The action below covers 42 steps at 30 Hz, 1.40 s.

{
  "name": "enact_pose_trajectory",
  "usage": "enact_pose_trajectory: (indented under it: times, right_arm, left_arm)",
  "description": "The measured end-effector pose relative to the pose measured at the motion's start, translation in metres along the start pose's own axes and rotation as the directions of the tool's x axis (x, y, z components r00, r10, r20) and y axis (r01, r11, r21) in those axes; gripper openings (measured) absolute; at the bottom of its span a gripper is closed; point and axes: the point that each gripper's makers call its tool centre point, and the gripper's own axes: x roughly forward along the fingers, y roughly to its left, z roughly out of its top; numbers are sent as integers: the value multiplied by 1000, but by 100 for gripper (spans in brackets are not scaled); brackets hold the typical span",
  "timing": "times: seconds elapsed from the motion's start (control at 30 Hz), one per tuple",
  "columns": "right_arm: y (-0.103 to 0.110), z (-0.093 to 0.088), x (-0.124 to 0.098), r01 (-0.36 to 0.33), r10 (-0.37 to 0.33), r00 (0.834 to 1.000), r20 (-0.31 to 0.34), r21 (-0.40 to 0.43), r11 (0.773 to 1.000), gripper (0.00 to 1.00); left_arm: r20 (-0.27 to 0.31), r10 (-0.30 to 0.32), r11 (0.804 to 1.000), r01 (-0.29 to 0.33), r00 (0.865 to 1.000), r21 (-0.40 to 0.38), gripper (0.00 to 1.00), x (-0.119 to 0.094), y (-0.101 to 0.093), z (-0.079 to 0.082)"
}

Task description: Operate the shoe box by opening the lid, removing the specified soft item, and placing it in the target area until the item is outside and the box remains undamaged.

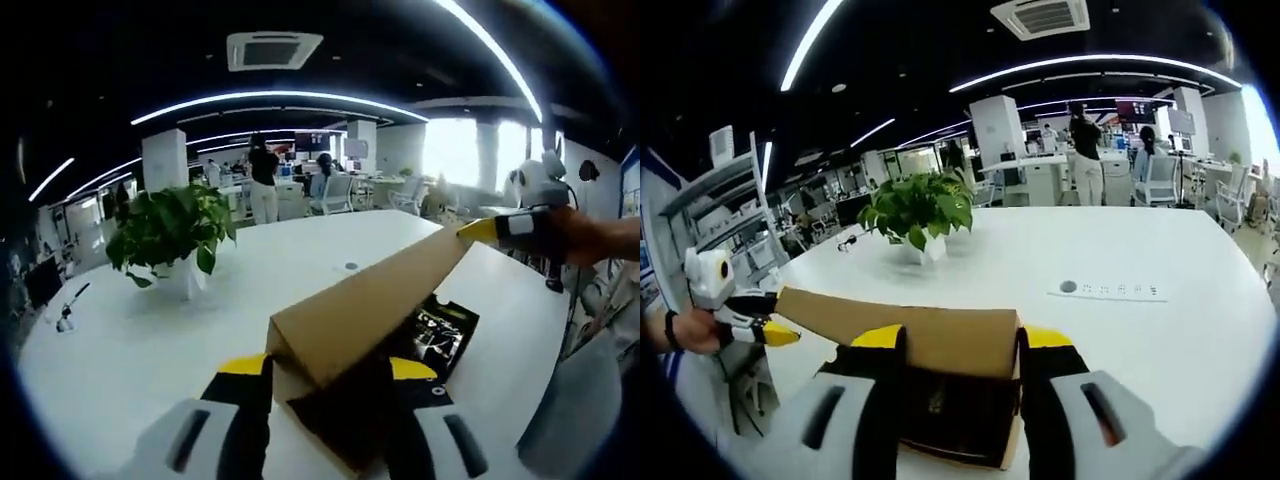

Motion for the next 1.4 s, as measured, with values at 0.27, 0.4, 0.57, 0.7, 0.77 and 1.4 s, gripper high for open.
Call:
enact_pose_trajectory:
  times: [0.27, 0.4, 0.57, 0.7, 0.77, 1.4]
  right_arm:
    - [-1, 11, 7, -3, 3, 1000, 6, -6, 1000, 41]
    - [-2, 16, 10, -4, 4, 1000, 8, -1, 1000, 41]
    - [-2, 21, 15, -5, 5, 1000, 12, 3, 1000, 41]
    - [-3, 24, 18, -4, 4, 1000, 16, 1, 1000, 41]
    - [-4, 25, 19, -3, 2, 1000, 20, 8, 1000, 41]
    - [-7, 32, 20, -136, 136, 991, 17, 3, 991, 42]
  left_arm:
    - [19, 85, 996, -85, 996, -1, 23, 4, 19, 7]
    - [33, 122, 992, -121, 992, -23, 16, 6, 27, 10]
    - [34, 163, 987, -163, 986, -8, 11, 10, 35, 15]
    - [25, 197, 980, -196, 980, -36, 8, 13, 41, 18]
    - [24, 205, 978, -204, 978, -42, 8, 15, 43, 20]
    - [3, 210, 976, -209, 978, -63, 7, 22, 52, 25]
